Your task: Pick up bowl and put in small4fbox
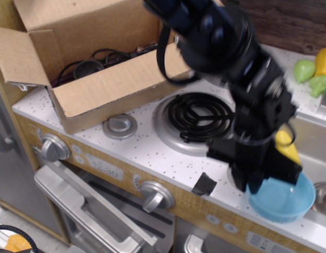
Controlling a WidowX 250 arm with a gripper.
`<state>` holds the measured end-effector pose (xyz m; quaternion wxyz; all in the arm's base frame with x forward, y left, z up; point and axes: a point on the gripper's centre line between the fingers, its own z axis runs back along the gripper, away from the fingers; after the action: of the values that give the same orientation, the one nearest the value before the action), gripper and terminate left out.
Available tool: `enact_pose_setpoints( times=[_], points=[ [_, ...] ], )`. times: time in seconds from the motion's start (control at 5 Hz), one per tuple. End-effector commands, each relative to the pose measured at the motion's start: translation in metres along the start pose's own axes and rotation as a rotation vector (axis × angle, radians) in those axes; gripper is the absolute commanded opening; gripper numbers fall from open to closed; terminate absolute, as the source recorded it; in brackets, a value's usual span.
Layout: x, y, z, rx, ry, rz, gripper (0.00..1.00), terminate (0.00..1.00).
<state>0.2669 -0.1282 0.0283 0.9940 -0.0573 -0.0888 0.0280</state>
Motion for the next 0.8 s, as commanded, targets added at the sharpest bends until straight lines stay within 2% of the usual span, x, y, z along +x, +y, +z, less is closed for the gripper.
enact_pose_setpoints(
  times=[0.0,0.2,0.4,0.6],
  points=[
    [0.031,0.033,0.092,0.065,-0.063,-0.063,0.0,0.0],
    [0.047,0.065,0.113,0.099,-0.008,-0.163,0.0,0.0],
    [0.076,0.096,0.15,0.163,0.057,-0.28,0.0,0.0],
    [0.099,0.119,0.178,0.189,0.094,-0.365,0.0,0.0]
  ],
)
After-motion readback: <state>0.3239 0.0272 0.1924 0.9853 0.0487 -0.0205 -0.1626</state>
